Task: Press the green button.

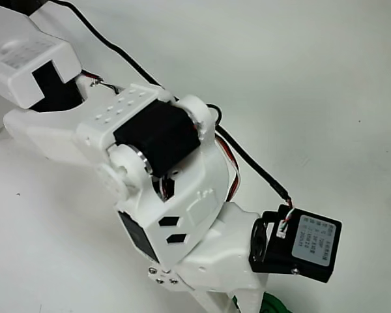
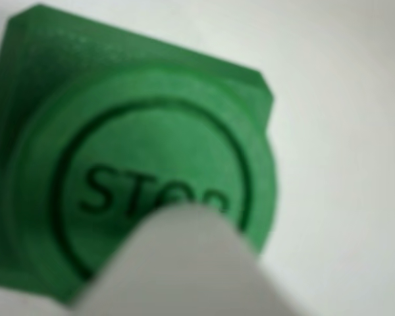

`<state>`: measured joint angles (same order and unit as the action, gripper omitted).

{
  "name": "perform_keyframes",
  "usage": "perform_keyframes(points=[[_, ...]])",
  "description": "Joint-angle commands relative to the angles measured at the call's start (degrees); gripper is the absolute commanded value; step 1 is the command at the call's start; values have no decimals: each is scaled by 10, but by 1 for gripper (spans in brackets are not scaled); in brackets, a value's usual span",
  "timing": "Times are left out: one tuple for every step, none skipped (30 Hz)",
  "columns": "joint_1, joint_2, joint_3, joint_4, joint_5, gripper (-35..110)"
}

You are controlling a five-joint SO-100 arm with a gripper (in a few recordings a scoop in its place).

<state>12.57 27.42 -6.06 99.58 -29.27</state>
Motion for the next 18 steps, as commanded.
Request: perform_keyframes(points=[[-4,83,-9,22,-4,0],[-4,94,-9,23,-4,0],[-6,105,-9,23,-4,0],[-9,116,-8,23,-4,0],[-11,128,-4,23,-4,0],[-15,141,-1,23,-2,0],[-18,152,0,23,-2,0],[-21,166,4,24,-1,0],[-25,185,15,24,3,0],[-28,202,25,24,4,0],[-33,221,36,24,5,0],[-38,241,49,24,8,0],[-42,264,65,24,11,0],[-47,287,83,24,14,0],[-52,312,103,24,18,0],[-55,335,124,24,22,0],[-58,359,146,24,25,0],[-60,381,167,24,26,0]])
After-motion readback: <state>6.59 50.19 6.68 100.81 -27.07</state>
